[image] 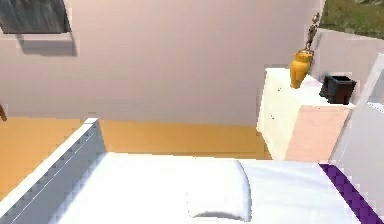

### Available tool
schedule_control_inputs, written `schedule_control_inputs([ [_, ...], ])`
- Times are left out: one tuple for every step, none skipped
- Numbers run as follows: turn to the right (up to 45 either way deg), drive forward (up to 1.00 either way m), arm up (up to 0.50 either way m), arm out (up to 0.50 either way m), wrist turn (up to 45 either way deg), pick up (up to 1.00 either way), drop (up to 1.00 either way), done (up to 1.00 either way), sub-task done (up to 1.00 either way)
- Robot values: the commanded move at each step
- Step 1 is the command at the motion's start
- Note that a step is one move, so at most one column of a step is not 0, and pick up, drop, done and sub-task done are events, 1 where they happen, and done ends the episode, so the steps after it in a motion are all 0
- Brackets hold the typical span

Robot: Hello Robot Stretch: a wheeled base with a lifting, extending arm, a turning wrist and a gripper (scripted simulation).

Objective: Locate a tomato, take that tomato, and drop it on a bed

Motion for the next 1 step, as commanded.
schedule_control_inputs([
  [30.0, 0.0, 0.0, 0.0, 0.0, 0.0, 0.0, 0.0, 0.0],
])
